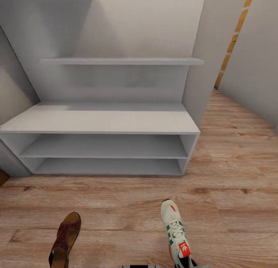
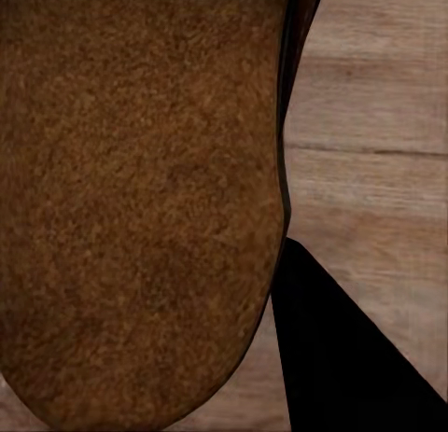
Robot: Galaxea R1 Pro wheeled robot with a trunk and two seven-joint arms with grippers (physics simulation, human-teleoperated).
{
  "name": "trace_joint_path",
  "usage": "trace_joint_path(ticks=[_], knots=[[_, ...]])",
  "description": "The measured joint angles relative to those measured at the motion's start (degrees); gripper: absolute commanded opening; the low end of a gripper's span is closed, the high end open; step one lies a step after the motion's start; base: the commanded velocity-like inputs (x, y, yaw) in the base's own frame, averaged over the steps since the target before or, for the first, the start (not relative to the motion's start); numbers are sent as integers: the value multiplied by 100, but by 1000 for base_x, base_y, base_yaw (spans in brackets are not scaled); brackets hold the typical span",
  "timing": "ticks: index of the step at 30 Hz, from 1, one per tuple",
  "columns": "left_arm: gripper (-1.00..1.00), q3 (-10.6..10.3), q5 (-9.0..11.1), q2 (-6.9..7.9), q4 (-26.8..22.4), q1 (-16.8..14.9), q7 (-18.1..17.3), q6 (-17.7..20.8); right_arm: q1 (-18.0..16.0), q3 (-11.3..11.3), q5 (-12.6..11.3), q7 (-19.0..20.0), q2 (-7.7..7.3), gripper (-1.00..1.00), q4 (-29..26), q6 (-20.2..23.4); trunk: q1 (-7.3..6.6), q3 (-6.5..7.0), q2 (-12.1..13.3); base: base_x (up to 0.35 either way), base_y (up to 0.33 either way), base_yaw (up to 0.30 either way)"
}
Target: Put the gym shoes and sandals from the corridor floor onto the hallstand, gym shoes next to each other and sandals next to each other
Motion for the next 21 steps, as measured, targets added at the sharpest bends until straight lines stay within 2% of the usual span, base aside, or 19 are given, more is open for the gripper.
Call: trace_joint_path(ticks=[21], knots=[[-100, -3, 5, 0, 0, 0, -22, 4, 0, -8, 0, 0, 0, -100, 8, 1, 0, 0, 0, 0, 313, 0]])
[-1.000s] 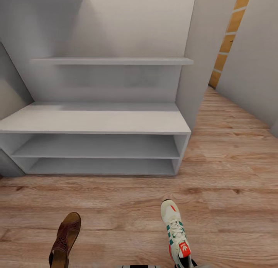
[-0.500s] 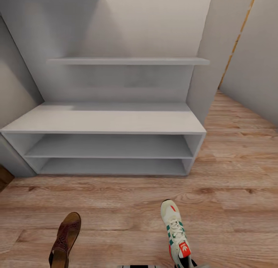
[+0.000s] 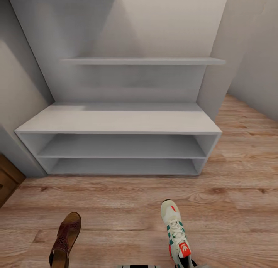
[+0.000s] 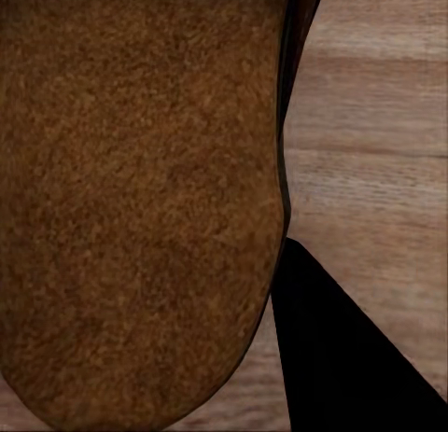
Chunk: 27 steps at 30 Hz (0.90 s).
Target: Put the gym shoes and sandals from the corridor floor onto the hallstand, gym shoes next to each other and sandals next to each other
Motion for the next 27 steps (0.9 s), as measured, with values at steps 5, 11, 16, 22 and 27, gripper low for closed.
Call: trace_joint_path(ticks=[5, 11, 16, 22, 27], knots=[[-100, -4, -2, 0, -7, 0, -10, -4, 0, -1, 0, 0, 0, -100, 0, -1, 0, 0, 0, 0, 313, 0], [-100, -15, 2, 0, -23, 0, -20, -10, 0, -1, -7, 0, 0, -100, -6, 2, 1, 0, 0, -70, 303, 0], [-100, -18, 3, 0, -32, 0, -29, -8, 0, -1, -8, 0, 0, -100, -8, -2, 2, 0, 0, -209, 254, 0], [-100, -18, 4, 0, -43, 0, -25, -8, 0, -1, -8, -6, 6, -100, -4, -2, 2, 0, 0, -232, 241, -52], [-100, -18, 5, 0, -46, -1, -22, -8, 0, -10, -15, -8, 5, -100, -8, -3, 2, 0, 0, -208, 206, -163]])
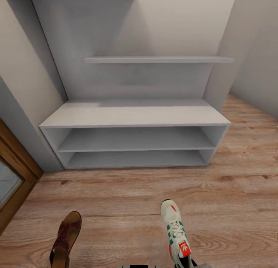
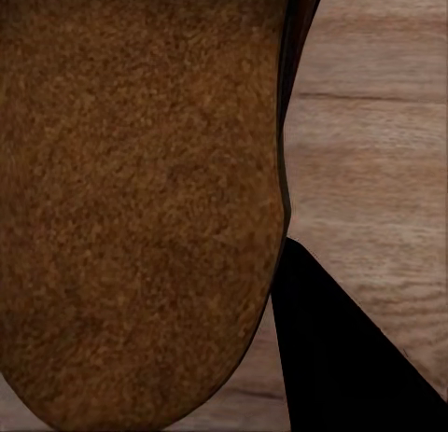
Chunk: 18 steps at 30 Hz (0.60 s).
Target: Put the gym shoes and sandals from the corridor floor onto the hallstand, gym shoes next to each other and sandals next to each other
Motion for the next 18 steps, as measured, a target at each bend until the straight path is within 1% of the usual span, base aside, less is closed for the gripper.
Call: trace_joint_path(ticks=[5, 18], knots=[[-100, -2, 0, 0, 4, 0, 3, -1, -1, 6, 1, 1, -3, -100, -1, -1, -2, 0, 0, -60, 58, -40], [-100, -3, -7, 0, 48, 0, 38, 0, -1, -4, -1, -4, -1, -100, -1, -2, -2, 0, 0, -4, 4, -3]])
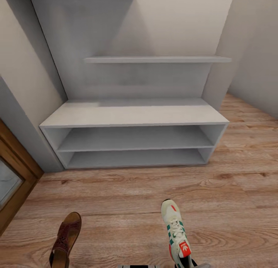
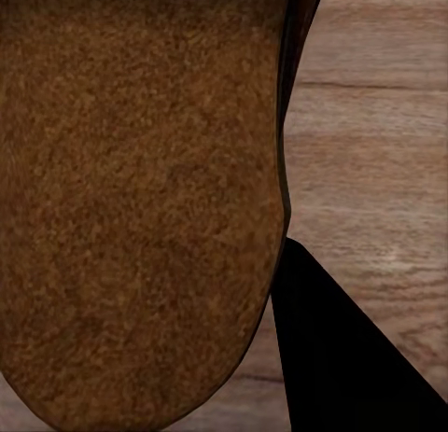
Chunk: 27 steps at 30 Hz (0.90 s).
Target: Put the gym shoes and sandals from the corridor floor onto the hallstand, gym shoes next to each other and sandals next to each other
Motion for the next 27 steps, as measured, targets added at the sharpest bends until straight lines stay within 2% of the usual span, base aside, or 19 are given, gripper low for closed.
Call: trace_joint_path(ticks=[6, 8, 11, 12, 13, 15, 17, 19, 20, 21, 23, 25, 27], knots=[[-100, 3, -6, -5, 37, -7, 15, 54, 0, -73, -62, -11, -25, -100, -6, 4, 0, 0, 0, 0, 0, 0], [-100, 4, -3, 8, 125, -16, 45, 78, 0, -200, -184, -17, -47, -100, -12, 6, 0, 0, 0, 0, 0, 0], [-100, 5, 2, 35, 408, -70, 154, 95, -1, -586, -488, -44, -106, -100, -27, 11, 0, 0, 0, 0, 0, 0], [-100, 5, 2, 41, 510, -103, 198, 98, -1, -793, -625, -52, -156, -100, -33, 13, 0, 0, 0, 0, 0, 0], [-100, 3, 0, 43, 556, -134, 219, 99, -1, -866, -660, -46, -190, -100, -35, 17, 0, 0, 0, 0, 0, 0], [-100, -9, -10, 45, 669, -331, 265, 120, -1, -1179, -834, -57, -376, -100, -49, 17, 0, 1, 0, 0, 0, 0], [-100, -23, -24, 41, 711, -528, 277, 176, 0, -1298, -859, -58, -523, -100, -59, 24, 0, 2, 0, 0, 0, 0], [-100, -52, -56, 37, 737, -813, 285, 478, -1, -1492, -916, -66, -707, -100, -73, 23, 0, 2, 0, 0, 0, 0], [-100, -54, -63, 36, 740, -893, 287, 606, 0, -1531, -917, -65, -751, -100, -79, 24, 0, 1, 0, 0, 0, 0], [-100, -61, -75, 40, 745, -1052, 287, 894, -1, -1626, -942, -64, -834, -100, -105, 24, 0, 2, 0, 0, 0, 0], [-100, -67, -90, 51, 749, -1425, 287, 1536, -1, -1923, -1052, -63, -1001, -100, -216, 21, 0, 2, 0, 0, 0, 0], [-100, -67, -96, 54, 743, -1757, 296, 2037, -1, -2387, -1178, -53, -1161, -100, -361, 26, 0, 2, 0, 0, 0, 0], [-100, -64, -93, 48, 733, -2278, 303, 2425, -1, -3214, -1372, -43, -1426, -100, -465, 50, 0, 2, 0, 0, 0, 0]])
